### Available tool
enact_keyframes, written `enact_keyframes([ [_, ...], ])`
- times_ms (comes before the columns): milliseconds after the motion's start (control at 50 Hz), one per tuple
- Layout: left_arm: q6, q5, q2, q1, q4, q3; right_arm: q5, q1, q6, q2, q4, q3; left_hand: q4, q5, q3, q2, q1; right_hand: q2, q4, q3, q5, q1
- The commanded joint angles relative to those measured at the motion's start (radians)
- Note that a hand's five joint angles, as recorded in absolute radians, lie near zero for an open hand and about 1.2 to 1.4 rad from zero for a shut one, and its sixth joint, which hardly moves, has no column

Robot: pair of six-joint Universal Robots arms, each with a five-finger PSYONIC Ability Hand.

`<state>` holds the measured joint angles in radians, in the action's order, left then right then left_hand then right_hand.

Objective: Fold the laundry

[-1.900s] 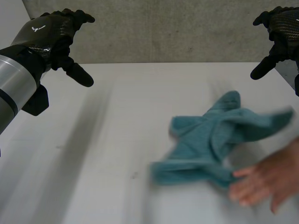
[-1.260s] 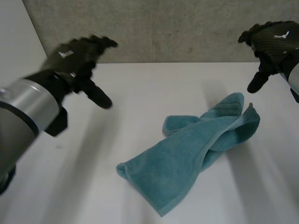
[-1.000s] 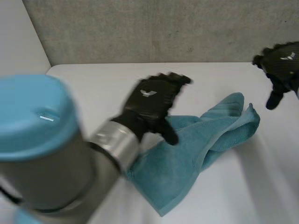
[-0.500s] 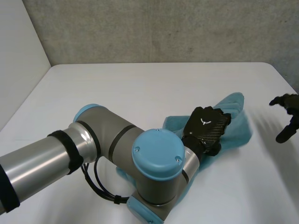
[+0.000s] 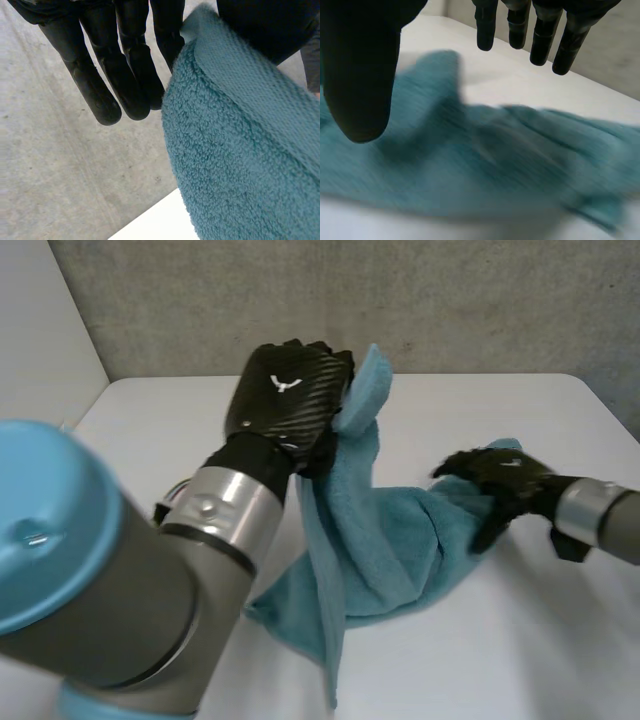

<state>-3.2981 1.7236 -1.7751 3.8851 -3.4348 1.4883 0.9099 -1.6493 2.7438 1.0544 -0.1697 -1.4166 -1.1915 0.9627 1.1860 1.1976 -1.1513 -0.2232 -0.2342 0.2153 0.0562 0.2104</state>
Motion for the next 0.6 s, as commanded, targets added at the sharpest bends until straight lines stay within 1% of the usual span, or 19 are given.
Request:
enact_keyframes([
  [20,-0.018,-0.005,0.135,0.046,0.009,0.107,0.010,-0.193,0.010,-0.129,-0.042,0.132,-0.205,0.259,0.210,0.199,-0.245,0.049,0.060,-0.041,-0.056,-0.036],
  [60,-0.020,-0.012,0.151,0.060,0.008,0.110,0.020,-0.216,0.008,-0.168,-0.063,0.173,-0.205,0.259,0.210,0.199,-0.245,0.049,0.060,-0.041,-0.056,-0.036],
  [80,-0.021,-0.021,0.161,0.078,0.008,0.110,0.041,-0.234,0.008,-0.206,-0.083,0.220,-0.205,0.259,0.210,0.199,-0.245,-0.094,-0.083,0.102,0.087,0.107],
  [100,-0.021,-0.021,0.161,0.079,0.008,0.110,0.041,-0.234,0.008,-0.206,-0.083,0.220,-0.205,0.259,0.210,0.199,-0.245,-0.097,-0.086,0.105,0.089,0.109],
  [140,-0.026,-0.050,0.172,0.140,0.002,0.096,0.139,-0.253,0.011,-0.258,-0.090,0.357,-0.205,0.259,0.210,0.199,-0.245,-1.005,-0.994,1.013,0.997,1.017],
  [160,-0.026,-0.050,0.172,0.140,0.002,0.096,0.139,-0.253,0.011,-0.258,-0.090,0.358,-0.205,0.259,0.210,0.199,-0.245,-1.010,-0.999,1.018,1.002,1.022],
  [180,-0.028,-0.073,0.172,0.178,-0.006,0.078,0.214,-0.262,0.016,-0.270,-0.088,0.445,-0.205,0.259,0.210,0.199,-0.245,-1.171,-1.160,1.179,1.164,1.184],
  [200,-0.031,-0.099,0.172,0.219,-0.018,0.049,0.295,-0.264,0.019,-0.268,-0.076,0.526,-0.205,0.259,0.210,0.199,-0.245,-1.173,-1.162,1.181,1.165,1.186],
  [220,-0.031,-0.099,0.172,0.220,-0.018,0.049,0.296,-0.264,0.019,-0.267,-0.076,0.527,-0.205,0.259,0.210,0.199,-0.245,-1.173,-1.162,1.181,1.165,1.186],
  [240,-0.031,-0.123,0.166,0.267,-0.033,0.011,0.355,-0.268,0.028,-0.261,-0.054,0.609,-0.205,0.259,0.210,0.199,-0.245,-1.173,-1.162,1.181,1.165,1.186],
  [260,-0.031,-0.124,0.166,0.267,-0.034,0.010,0.356,-0.268,0.028,-0.261,-0.054,0.610,-0.205,0.259,0.210,0.199,-0.245,-1.173,-1.162,1.181,1.165,1.186],
  [300,-0.023,-0.151,0.143,0.354,-0.075,-0.090,0.418,-0.273,0.098,-0.196,0.030,0.723,-0.205,0.259,0.210,0.199,-0.245,-1.173,-1.162,1.181,1.165,1.186],
  [380,-0.020,-0.148,0.106,0.405,-0.132,-0.207,0.432,-0.267,0.211,-0.085,0.171,0.740,-0.205,0.259,0.210,0.199,-0.245,-1.173,-1.162,1.181,1.165,1.186],
  [420,-0.012,-0.144,0.089,0.424,-0.167,-0.252,0.435,-0.265,0.307,0.037,0.322,0.661,-0.205,0.259,0.210,0.199,-0.245,-1.173,-1.162,1.181,1.165,1.186],
  [460,-0.002,-0.142,0.072,0.436,-0.245,-0.292,0.431,-0.265,0.338,0.099,0.394,0.584,-0.205,0.259,0.210,0.199,-0.245,-1.173,-1.162,1.181,1.165,1.186],
  [480,-0.002,-0.142,0.072,0.436,-0.245,-0.292,0.431,-0.265,0.338,0.099,0.395,0.584,-0.205,0.259,0.210,0.199,-0.245,-1.173,-1.162,1.181,1.165,1.186],
  [520,0.002,-0.134,0.072,0.450,-0.297,-0.272,0.412,-0.264,0.343,0.198,0.475,0.425,-0.205,0.259,0.210,0.199,-0.245,-1.173,-1.162,1.181,1.165,1.186],
  [560,0.002,-0.134,0.072,0.450,-0.297,-0.272,0.400,-0.270,0.340,0.232,0.481,0.341,-0.205,0.259,0.210,0.199,-0.245,-1.173,-1.162,1.181,1.165,1.186],
  [600,0.006,-0.128,0.072,0.451,-0.308,-0.170,0.386,-0.274,0.338,0.257,0.475,0.260,-0.205,0.259,0.210,0.199,-0.245,-1.173,-1.162,1.181,1.165,1.186],
])
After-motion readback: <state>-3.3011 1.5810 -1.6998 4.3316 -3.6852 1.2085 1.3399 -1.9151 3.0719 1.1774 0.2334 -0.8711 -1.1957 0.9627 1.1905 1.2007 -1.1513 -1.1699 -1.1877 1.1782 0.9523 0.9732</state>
